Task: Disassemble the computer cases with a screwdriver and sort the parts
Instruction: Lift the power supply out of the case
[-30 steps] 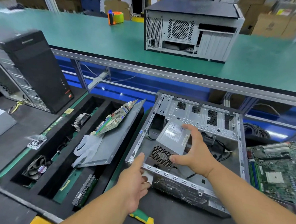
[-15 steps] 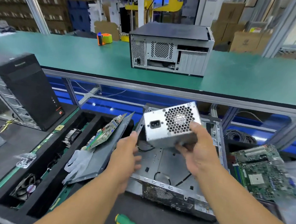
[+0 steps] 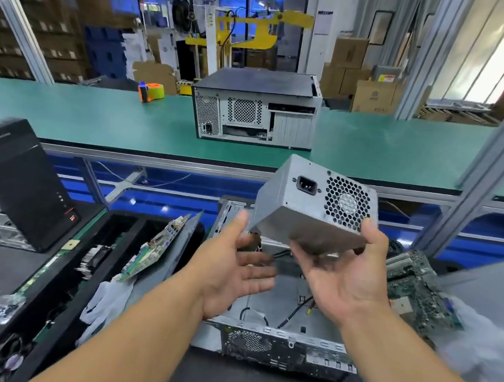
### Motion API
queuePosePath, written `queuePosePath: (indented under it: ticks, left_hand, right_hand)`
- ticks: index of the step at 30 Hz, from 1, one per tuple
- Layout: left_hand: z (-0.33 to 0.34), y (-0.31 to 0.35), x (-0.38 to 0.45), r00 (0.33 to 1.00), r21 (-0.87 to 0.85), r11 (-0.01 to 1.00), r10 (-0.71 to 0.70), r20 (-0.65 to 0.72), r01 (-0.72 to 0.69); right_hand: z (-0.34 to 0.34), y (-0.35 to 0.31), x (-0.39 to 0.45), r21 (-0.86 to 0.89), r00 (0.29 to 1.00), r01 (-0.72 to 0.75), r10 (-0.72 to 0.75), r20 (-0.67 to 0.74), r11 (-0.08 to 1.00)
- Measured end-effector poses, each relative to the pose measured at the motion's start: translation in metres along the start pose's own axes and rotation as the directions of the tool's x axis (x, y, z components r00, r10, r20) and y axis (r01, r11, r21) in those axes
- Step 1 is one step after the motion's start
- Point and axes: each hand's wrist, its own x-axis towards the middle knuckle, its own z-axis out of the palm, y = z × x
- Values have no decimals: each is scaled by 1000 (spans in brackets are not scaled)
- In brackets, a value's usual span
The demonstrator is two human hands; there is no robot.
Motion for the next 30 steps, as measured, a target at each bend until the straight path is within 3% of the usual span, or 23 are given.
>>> queuePosePath:
  ticks: [3,5,9,15,17,19,21,23,24,26,28,30]
  left_hand:
    - [9,16,-11,980,-92,993,-52,194,70]
    - [9,26,-18,951,-103,992,-41,306,76]
    - [-6,30,-22,931,-242,967,9,366,85]
    - [-36,5,-26,905,-166,984,133,404,-70]
    - [-45,-3,-30,895,-180,979,162,417,-94]
    - [-55,-8,-35,891,-209,972,191,411,-112]
    - [-65,-12,-39,882,-238,965,206,424,-110]
    - [-75,-16,-41,877,-272,956,224,426,-112]
    - [-81,-18,-42,871,-284,951,240,428,-123]
    - [-89,-22,-44,859,-303,943,266,437,-137]
    - [-95,-27,-47,858,-320,941,253,447,-111]
    - [-100,-32,-49,863,-327,940,241,444,-95]
  right_hand:
    - [-5,-5,-16,-165,955,113,-62,290,980]
    - [-4,-13,-27,-248,860,131,15,511,960]
    - [-4,-30,-44,-378,786,41,204,583,925]
    - [-25,4,-49,-454,924,-29,197,328,890]
    - [-40,32,-51,-416,970,-12,111,216,909]
    - [-61,66,-52,-427,1000,-12,6,-13,904]
    - [-79,100,-59,-523,973,-57,-70,-220,850]
    - [-93,132,-68,-743,960,-65,-161,-229,667]
    - [-101,146,-70,-860,968,-12,-211,-138,510]
    - [-118,170,-73,-992,983,105,-157,93,72]
    - [-136,192,-72,-898,980,197,66,186,-394]
    - [-155,209,-67,-723,964,256,221,145,-642]
